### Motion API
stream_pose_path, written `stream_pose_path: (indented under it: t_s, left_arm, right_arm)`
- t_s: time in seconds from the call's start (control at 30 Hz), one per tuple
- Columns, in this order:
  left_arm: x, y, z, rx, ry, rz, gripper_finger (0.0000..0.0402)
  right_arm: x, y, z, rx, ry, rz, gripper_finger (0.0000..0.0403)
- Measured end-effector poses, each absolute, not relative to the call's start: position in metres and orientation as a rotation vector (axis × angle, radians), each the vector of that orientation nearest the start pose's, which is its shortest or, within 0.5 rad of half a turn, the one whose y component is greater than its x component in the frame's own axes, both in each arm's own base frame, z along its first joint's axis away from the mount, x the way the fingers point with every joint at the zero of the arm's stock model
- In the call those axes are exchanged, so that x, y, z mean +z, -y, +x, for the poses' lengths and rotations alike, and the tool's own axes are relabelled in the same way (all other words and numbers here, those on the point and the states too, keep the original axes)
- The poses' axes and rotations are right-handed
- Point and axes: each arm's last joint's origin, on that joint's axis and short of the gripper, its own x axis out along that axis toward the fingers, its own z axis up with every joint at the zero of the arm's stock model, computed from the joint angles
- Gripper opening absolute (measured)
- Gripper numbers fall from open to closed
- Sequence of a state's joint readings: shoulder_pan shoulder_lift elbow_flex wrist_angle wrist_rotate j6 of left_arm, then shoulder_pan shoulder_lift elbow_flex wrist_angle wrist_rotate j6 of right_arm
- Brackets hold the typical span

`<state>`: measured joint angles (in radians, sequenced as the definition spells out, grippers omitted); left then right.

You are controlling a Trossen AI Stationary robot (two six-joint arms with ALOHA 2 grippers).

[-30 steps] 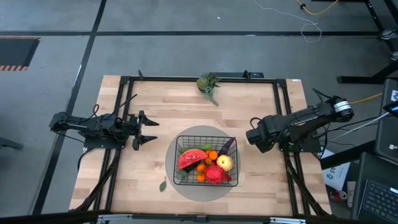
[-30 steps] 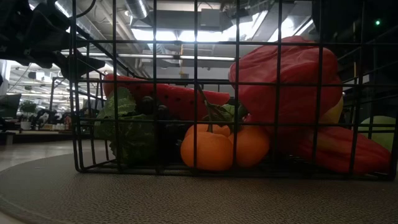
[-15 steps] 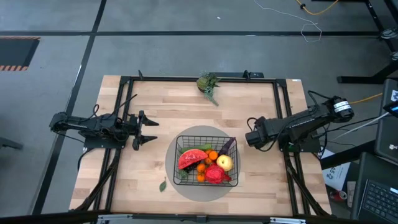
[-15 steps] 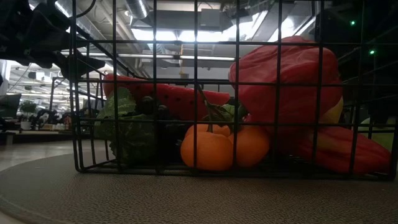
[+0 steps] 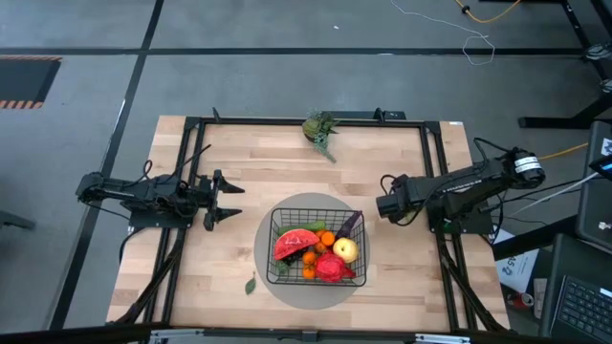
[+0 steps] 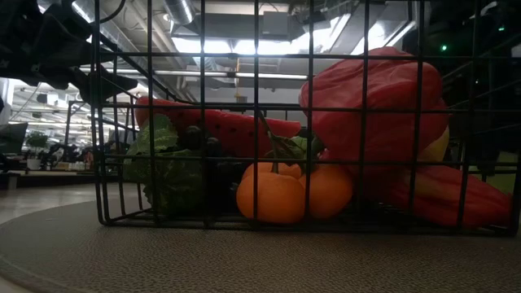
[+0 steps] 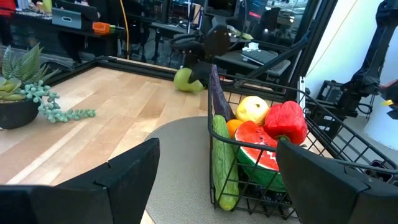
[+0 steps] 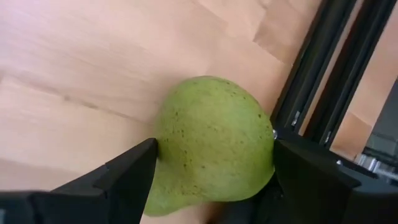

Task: Build produce basket
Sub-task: Put the green pear into the black wire basket

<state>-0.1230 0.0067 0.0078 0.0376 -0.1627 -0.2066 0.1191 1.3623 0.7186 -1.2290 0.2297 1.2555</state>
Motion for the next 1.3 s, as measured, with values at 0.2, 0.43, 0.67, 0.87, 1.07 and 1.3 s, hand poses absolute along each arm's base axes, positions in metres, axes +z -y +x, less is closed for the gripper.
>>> stream_pose_path:
  t_s: [0.2, 0.43, 0.67, 0.87, 1.07, 1.3]
  left_arm:
    - [0.169, 0.007, 0.097, 0.036, 0.042, -0.212, 0.0315]
    - [0.169, 0.007, 0.097, 0.036, 0.043, -0.212, 0.0315]
    - [0.169, 0.007, 0.097, 0.036, 0.042, -0.212, 0.0315]
    - [0.169, 0.007, 0.097, 0.036, 0.042, -0.212, 0.0315]
    - [0.169, 0.007, 0.097, 0.036, 0.042, -0.212, 0.0315]
    - [0.169, 0.007, 0.097, 0.036, 0.042, -0.212, 0.0315]
  right_arm:
    - [0.168, -0.012, 0.166, -1.205, -1.449, 0.579, 0.0309]
    - [0.167, -0.013, 0.165, -1.2, -1.472, 0.618, 0.0295]
    - [0.167, -0.014, 0.165, -1.21, -1.475, 0.644, 0.025]
    - [0.172, -0.014, 0.167, -1.202, -1.493, 0.643, 0.0245]
    - [0.196, -0.015, 0.18, -1.156, -1.475, 0.62, 0.0245]
    - [0.228, -0.017, 0.2, -1.094, -1.329, 0.606, 0.0245]
